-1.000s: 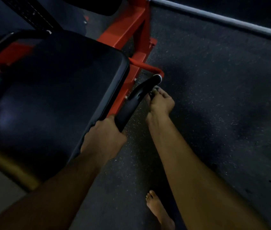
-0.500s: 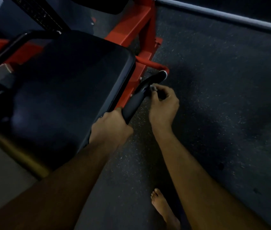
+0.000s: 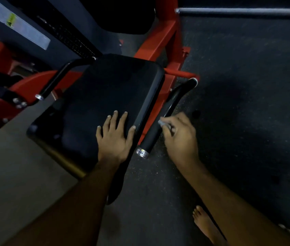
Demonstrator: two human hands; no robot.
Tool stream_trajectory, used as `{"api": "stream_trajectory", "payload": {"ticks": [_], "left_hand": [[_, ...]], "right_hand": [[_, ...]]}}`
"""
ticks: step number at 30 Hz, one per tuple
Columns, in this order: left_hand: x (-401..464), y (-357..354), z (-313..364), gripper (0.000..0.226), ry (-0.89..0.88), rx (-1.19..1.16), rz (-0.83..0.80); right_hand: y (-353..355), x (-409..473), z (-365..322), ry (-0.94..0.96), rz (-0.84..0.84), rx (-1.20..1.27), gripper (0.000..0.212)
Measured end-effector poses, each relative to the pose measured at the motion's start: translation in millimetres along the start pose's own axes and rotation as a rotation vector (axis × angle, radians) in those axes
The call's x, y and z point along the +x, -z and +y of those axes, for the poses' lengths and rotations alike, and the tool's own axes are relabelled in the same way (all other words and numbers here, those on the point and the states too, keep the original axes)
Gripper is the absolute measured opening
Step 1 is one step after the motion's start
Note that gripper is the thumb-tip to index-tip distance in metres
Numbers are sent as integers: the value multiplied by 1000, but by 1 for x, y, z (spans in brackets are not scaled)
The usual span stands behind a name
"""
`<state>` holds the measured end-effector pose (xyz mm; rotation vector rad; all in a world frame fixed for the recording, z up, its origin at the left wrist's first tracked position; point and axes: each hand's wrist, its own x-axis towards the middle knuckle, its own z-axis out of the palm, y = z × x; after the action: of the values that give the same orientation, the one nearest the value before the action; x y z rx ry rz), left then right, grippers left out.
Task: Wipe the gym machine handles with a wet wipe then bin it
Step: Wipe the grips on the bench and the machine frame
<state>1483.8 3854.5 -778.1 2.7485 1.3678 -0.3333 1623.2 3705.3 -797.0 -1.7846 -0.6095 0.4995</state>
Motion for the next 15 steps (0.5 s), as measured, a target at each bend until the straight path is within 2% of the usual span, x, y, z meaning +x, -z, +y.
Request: {"api": "stream_trajectory", "payload": {"ticks": [4,9,12,15], "left_hand": [[2,-5,1,64,5,6,48],[1,-8,0,61,-62,-1,91],[1,-10,-1,60,-172,22,124],[0,-14,-2,58,-182,34,160]], "right_hand": [[-7,-29,-1,104,-50,12,20],[-2,-9,4,251,-71,-48,18],[6,23,6,207,-76,-129,14],[14,58,8,202,-39,-208,12]]}}
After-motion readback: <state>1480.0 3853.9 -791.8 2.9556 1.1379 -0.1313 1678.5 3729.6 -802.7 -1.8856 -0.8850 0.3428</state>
